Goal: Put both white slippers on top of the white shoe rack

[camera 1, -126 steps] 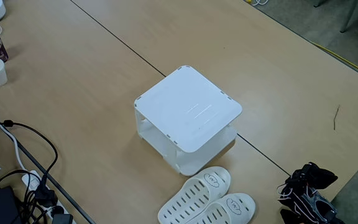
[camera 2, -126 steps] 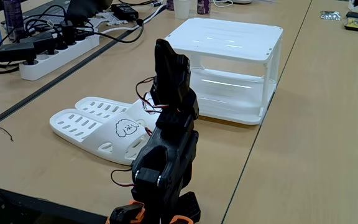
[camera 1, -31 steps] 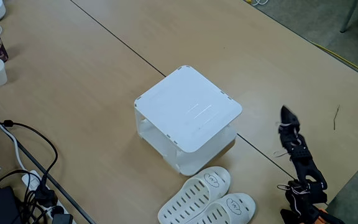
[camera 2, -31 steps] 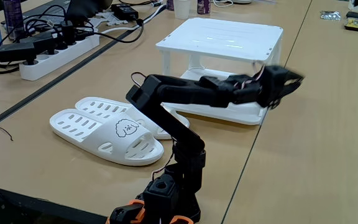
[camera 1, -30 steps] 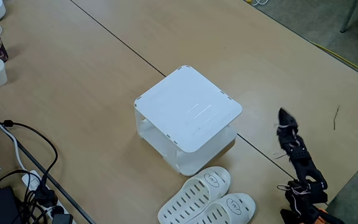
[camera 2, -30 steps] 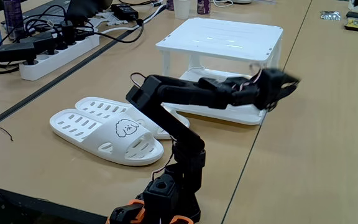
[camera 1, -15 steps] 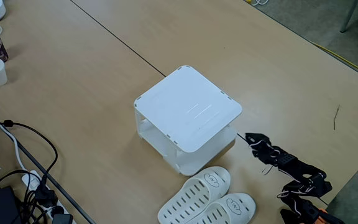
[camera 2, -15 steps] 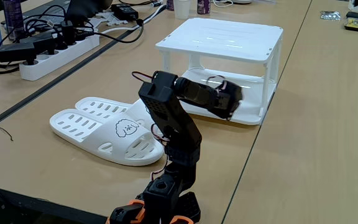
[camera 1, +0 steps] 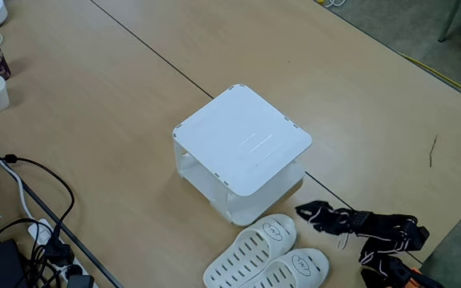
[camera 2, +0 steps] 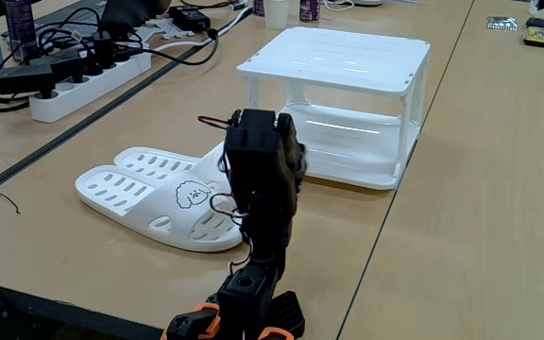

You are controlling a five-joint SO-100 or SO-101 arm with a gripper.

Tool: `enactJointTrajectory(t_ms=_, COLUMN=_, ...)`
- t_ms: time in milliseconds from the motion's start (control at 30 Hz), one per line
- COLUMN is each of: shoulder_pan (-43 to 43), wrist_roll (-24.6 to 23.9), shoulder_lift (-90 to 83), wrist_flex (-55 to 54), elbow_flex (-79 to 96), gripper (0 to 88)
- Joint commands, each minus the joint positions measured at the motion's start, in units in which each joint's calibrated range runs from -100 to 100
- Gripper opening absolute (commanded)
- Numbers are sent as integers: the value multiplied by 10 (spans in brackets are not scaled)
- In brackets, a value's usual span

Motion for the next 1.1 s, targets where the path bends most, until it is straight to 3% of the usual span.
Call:
enactJointTrajectory(t_ms=0, shoulder_pan=-51, wrist_roll=4, shoulder_lift=-1, wrist_flex=1, elbow_flex=0, gripper=8)
enactJointTrajectory(t_ms=533, shoulder_pan=-172, wrist_roll=4, shoulder_lift=0, wrist_flex=-4, elbow_flex=84, gripper=8)
enactJointTrajectory(t_ms=1067, shoulder_pan=-310, wrist_roll=4, shoulder_lift=-14, wrist_flex=-5, elbow_flex=52, gripper=10)
